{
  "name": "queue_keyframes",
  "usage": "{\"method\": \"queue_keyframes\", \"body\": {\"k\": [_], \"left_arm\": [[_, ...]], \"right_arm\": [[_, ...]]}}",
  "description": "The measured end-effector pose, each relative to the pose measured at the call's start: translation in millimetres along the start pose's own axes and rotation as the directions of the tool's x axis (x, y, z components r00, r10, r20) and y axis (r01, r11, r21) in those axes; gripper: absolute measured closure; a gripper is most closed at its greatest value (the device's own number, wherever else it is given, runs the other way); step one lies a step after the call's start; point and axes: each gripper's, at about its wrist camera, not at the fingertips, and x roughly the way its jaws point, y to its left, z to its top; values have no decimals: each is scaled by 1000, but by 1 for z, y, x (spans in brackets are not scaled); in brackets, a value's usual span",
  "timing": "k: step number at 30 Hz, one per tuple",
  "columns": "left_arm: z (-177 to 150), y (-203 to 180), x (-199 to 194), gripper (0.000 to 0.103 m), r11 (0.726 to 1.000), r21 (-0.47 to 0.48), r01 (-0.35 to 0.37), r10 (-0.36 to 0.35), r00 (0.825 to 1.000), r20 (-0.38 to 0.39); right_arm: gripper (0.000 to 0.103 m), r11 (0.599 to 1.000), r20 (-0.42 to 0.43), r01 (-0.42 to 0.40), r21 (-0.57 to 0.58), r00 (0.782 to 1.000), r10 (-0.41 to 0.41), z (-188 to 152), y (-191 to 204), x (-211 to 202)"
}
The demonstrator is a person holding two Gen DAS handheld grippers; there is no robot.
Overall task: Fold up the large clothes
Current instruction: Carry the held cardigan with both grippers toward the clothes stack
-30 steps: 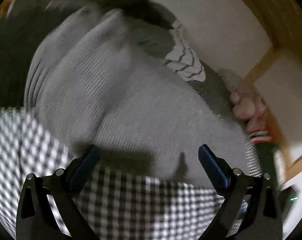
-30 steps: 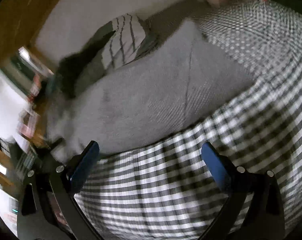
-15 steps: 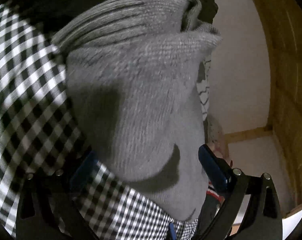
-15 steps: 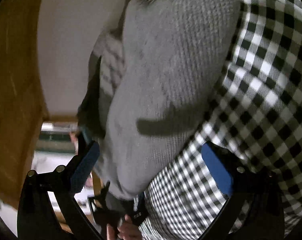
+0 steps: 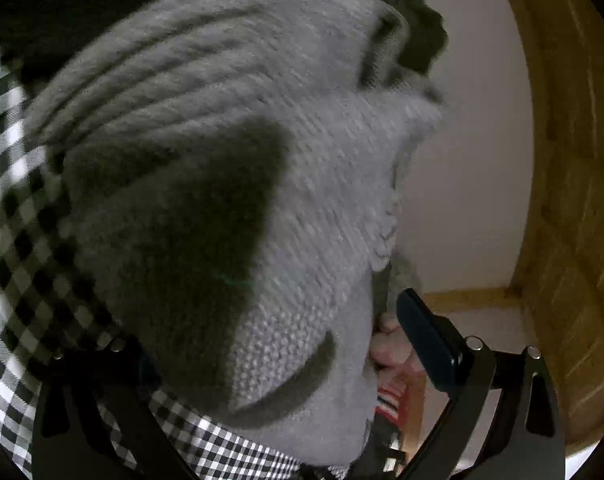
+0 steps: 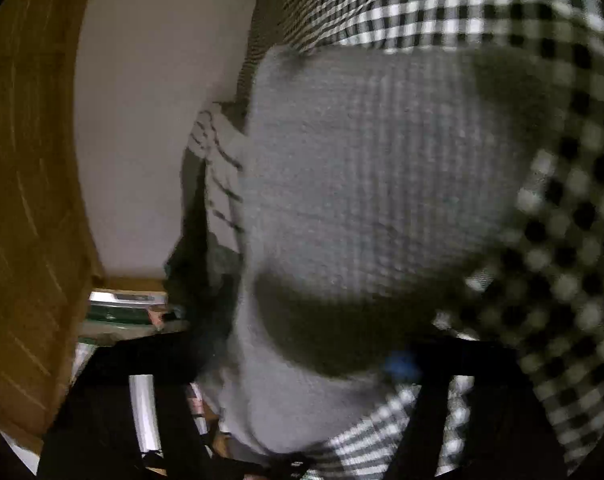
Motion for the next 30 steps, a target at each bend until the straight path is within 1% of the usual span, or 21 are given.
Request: {"method": "queue_keyframes", "body": {"k": [1, 2, 3, 5, 6, 7, 8, 9, 10, 11, 12, 13, 15, 17, 19, 21, 23, 25, 27, 29, 30], "left_arm": [[0, -1, 4, 6, 1000, 26, -4, 4, 1000, -8], [0, 0, 10, 6, 999, 43, -13, 14, 1000, -20], [1, 2, 13, 6, 999, 40, -17, 18, 999, -30], [-1, 9, 14, 6, 1000, 21, -17, 18, 999, -33], [1, 12, 14, 9, 1000, 2, -27, 27, 999, -24], [2, 16, 14, 23, 998, -21, -53, 52, 999, -14], [3, 22, 14, 38, 994, -55, -94, 94, 996, -8], [3, 25, 14, 39, 993, -72, -89, 89, 996, -5], [3, 25, 15, 42, 994, -62, -94, 94, 996, -8], [1, 25, 15, 47, 994, -48, -99, 98, 995, -12], [1, 27, 12, 49, 994, -47, -95, 95, 995, -16], [3, 29, 7, 52, 995, -44, -90, 89, 996, -24], [3, 30, 1, 58, 998, -33, -62, 60, 997, -45], [4, 29, -11, 62, 1000, -4, -28, 27, 998, -65], [-3, 26, -20, 63, 1000, 23, 7, -4, 996, -91], [-11, 24, -23, 63, 999, 30, 25, -21, 993, -120], [-20, 26, -18, 62, 998, 54, 27, -19, 989, -145], [-23, 37, -7, 62, 999, 53, 1, 7, 989, -149], [-22, 42, -2, 62, 999, 40, -1, 7, 990, -139], [-24, 30, -5, 63, 996, 86, 3, 8, 992, -125], [-25, 20, -11, 63, 992, 128, 13, 1, 994, -108]], "right_arm": [[57, 1000, 1, -18, -1, 1000, 18, 0, -4, 0], [57, 1000, -1, -15, -3, 1000, 15, -1, -6, 2], [57, 1000, -9, -10, 5, 1000, 10, 0, -10, 7], [50, 1000, -35, 0, 9, 999, 0, 5, -9, 17], [42, 1000, -43, 9, 5, 999, -9, 7, -6, 20], [33, 1000, -49, 19, -1, 999, -19, 8, -1, 24], [32, 999, -45, 32, -11, 998, -33, 9, 6, 27], [35, 999, -39, 48, -20, 998, -49, 10, 9, 30], [46, 998, -32, 60, -22, 998, -61, 10, 10, 32], [50, 998, -23, 55, -3, 998, -55, 10, 8, 32], [58, 999, -20, 46, 7, 999, -45, 9, 7, 30], [63, 999, -19, 34, 9, 999, -34, 7, 7, 27], [68, 1000, -17, 8, 4, 1000, -7, 2, 8, 18], [69, 999, -19, -46, 19, 999, 47, -2, 7, 5], [69, 994, -3, -107, 32, 994, 107, -3, 6, -19], [69, 990, 22, -134, 37, 991, 133, -1, 6, -38], [69, 989, 40, -135, 51, 990, 133, 2, -1, -48], [69, 994, 36, -103, 47, 994, 101, 2, -9, -43], [69, 995, 26, -82, 59, 996, 81, -1, -12, -32], [69, 995, 32, -92, 40, 995, 91, -3, -1, -37], [69, 994, 32, -100, 34, 995, 99, -3, -4, -49]]}}
